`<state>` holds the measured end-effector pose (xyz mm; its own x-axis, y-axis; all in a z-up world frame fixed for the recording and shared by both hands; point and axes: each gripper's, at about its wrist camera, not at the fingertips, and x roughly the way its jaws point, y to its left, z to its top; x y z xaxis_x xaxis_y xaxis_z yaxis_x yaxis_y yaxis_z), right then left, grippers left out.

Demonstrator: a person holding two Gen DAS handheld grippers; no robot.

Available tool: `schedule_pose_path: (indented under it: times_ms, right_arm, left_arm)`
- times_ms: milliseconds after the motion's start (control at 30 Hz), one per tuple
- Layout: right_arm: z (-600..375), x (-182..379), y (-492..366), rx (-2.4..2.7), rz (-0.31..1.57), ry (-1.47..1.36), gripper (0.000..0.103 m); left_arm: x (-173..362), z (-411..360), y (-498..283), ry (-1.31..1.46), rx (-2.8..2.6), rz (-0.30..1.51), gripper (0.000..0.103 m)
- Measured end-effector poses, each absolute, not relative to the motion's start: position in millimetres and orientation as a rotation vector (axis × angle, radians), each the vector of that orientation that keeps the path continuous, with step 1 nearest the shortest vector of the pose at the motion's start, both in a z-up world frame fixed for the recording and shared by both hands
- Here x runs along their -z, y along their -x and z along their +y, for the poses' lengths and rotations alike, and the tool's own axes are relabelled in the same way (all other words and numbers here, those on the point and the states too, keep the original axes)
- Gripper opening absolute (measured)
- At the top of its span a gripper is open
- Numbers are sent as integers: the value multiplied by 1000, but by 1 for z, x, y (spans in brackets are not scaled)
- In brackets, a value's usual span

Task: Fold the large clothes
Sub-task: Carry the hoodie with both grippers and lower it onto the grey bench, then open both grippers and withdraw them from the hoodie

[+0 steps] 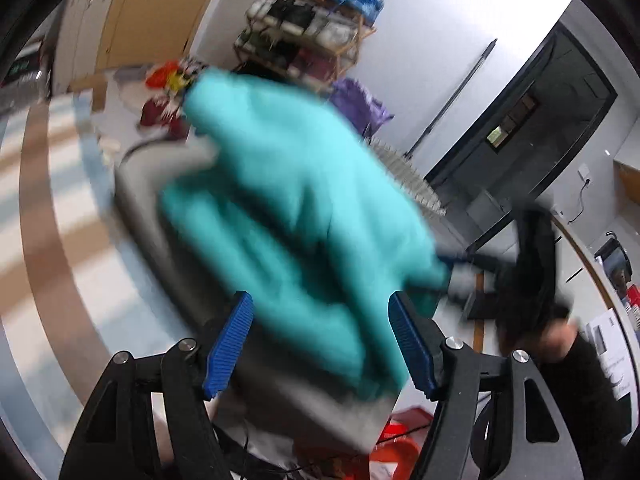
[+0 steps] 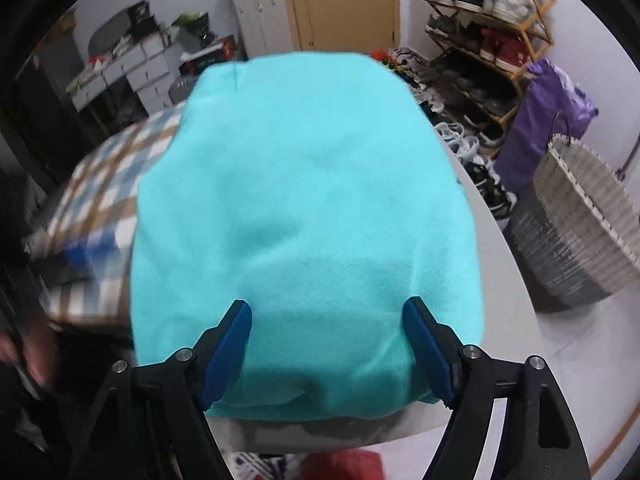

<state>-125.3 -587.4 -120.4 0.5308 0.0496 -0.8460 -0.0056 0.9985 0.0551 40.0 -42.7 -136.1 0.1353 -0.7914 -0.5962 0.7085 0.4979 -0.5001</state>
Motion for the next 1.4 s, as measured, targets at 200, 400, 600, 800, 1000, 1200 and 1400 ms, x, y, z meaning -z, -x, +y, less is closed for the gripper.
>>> schedule_pose_path:
  times_ms: [200, 400, 600, 800, 1000, 1200, 1400]
  right_arm:
    - [-600, 117, 137, -98, 983, -190, 77]
    - [-615, 84, 157, -256, 763, -442, 45]
    - [-568, 139, 120, -286, 1062, -355, 24]
    - [-578, 160, 118, -268, 1044, -465, 21]
    - [-559, 141, 139, -134, 973, -353, 24]
    - [-565, 94, 205, 67, 701, -387, 78]
    - [-529, 49, 274, 226, 428, -261, 102]
  left_arm:
    - [92, -110, -78, -16, 1114, 854, 68]
    - [169, -142, -76, -149, 1115, 1099, 68]
    - [180, -132, -87, 32, 1139, 1085, 70]
    - [155, -150, -84, 24, 1105, 1072, 70]
    - [135, -141, -71, -79, 1014, 962, 70]
    - [96, -88, -26, -86, 995, 823, 70]
    - [73, -42, 43, -122, 937, 638, 81]
